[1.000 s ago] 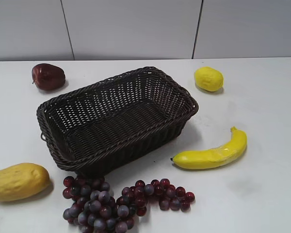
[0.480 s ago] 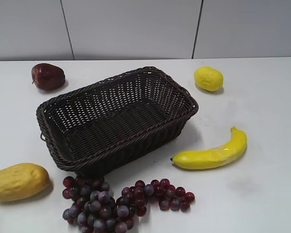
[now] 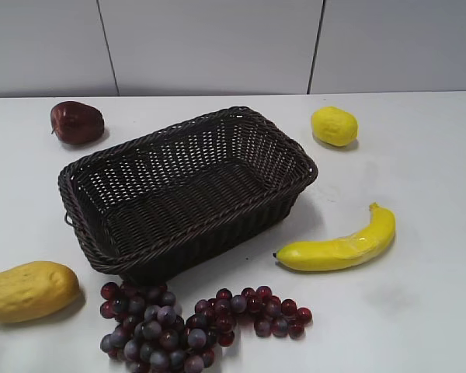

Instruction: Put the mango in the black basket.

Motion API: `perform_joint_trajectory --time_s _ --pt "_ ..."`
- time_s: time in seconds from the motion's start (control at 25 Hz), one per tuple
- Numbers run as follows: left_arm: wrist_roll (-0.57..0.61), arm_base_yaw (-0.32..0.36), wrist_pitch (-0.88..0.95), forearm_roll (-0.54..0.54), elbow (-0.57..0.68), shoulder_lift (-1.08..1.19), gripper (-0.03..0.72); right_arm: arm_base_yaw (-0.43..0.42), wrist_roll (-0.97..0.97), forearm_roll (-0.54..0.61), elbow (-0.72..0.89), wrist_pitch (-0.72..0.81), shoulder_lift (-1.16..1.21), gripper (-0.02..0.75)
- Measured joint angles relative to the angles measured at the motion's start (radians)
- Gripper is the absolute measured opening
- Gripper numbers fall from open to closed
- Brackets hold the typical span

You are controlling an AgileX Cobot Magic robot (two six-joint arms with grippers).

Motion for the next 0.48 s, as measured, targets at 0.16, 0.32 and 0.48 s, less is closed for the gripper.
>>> perform_joint_trajectory --time_s 0.16,0.32,0.48 --pt "0.042 -0.02 -0.092 0.024 0.0 0.147 0.594 0.0 0.0 0.0 0.0 0.0 0.0 0.592" --pt "0.075 -0.022 -0.2 0.028 0.0 0.29 0.594 0.0 0.0 0.0 0.0 0.0 0.0 0.592" --pt "0.108 -0.022 -0.295 0.035 0.0 0.405 0.594 0.0 0.0 0.0 0.0 0.0 0.0 0.592"
